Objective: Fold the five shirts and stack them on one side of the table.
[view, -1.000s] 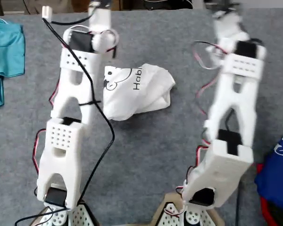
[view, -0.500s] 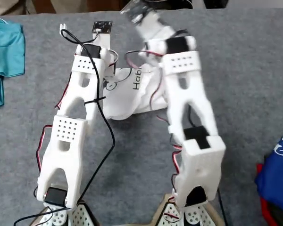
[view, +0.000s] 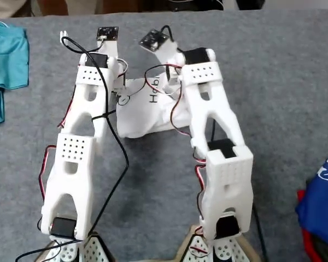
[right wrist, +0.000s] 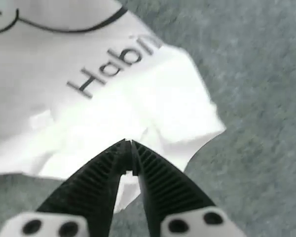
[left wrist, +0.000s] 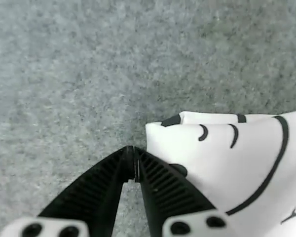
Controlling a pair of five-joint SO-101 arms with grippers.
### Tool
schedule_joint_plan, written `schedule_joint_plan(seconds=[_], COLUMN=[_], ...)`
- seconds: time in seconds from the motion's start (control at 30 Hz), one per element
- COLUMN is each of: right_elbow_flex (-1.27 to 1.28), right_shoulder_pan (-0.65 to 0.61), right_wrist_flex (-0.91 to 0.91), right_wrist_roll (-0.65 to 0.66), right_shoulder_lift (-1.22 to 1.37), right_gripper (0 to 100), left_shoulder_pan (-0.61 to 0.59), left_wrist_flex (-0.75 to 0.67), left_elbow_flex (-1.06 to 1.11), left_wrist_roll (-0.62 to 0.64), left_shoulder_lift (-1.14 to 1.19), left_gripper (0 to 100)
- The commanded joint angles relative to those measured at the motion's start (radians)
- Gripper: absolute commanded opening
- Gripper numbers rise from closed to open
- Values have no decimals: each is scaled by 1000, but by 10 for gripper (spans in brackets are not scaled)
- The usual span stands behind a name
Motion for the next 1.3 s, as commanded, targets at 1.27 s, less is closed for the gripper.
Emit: schedule_joint_plan(seconds=[1.27], right_elbow_flex=[-288], right_shoulder_pan=[-10], right_wrist_flex=[-187], right_wrist_roll=[25], right_shoulder_lift=[97], right_gripper=[8], left_shoulder_pan=[5], left_wrist_flex=[227], left_elbow_flex=[-107], left_wrist_roll=[80], left_shoulder_lift=[-44], left_gripper=[116])
